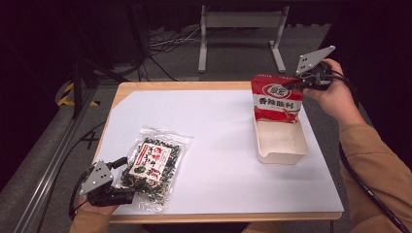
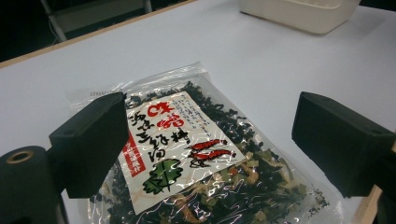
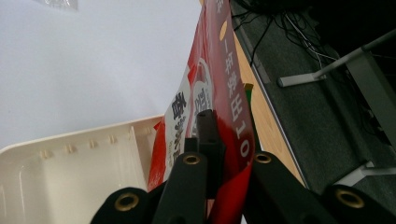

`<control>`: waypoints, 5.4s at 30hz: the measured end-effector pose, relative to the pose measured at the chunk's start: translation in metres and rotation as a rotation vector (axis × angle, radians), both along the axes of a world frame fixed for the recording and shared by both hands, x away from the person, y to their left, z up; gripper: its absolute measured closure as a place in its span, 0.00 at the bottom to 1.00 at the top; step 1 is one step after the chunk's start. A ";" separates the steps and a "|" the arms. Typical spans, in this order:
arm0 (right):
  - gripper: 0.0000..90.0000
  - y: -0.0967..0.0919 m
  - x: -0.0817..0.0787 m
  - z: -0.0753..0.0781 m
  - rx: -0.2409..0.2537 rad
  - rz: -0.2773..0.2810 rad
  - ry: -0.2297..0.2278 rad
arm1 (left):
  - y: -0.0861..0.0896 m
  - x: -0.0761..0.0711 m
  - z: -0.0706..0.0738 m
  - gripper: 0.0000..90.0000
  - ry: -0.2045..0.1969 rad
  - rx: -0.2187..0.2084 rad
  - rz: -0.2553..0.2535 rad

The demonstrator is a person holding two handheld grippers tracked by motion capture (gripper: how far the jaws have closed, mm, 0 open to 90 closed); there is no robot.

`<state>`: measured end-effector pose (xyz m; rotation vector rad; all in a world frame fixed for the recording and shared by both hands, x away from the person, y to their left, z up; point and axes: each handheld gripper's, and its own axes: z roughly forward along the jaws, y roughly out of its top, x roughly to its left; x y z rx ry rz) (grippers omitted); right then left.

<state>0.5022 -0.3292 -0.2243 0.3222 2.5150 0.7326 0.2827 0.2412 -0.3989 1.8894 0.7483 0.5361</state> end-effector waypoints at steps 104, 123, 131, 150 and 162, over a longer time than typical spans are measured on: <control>0.38 -0.012 -0.120 -0.043 0.602 -0.272 -0.068 | -0.005 0.005 0.000 0.13 0.008 0.000 -0.018; 0.44 -0.010 -0.135 -0.085 0.654 -0.290 0.002 | -0.004 0.007 0.003 0.13 0.025 -0.004 -0.011; 0.44 -0.007 -0.141 -0.102 0.636 -0.283 0.038 | 0.001 0.020 0.009 0.09 0.093 -0.004 -0.003; 0.43 -0.002 -0.143 -0.113 0.607 -0.261 0.059 | 0.025 0.061 0.034 0.07 0.245 0.080 0.075; 0.43 0.005 -0.140 -0.115 0.603 -0.246 0.073 | 0.052 0.094 0.025 0.04 0.357 0.057 0.132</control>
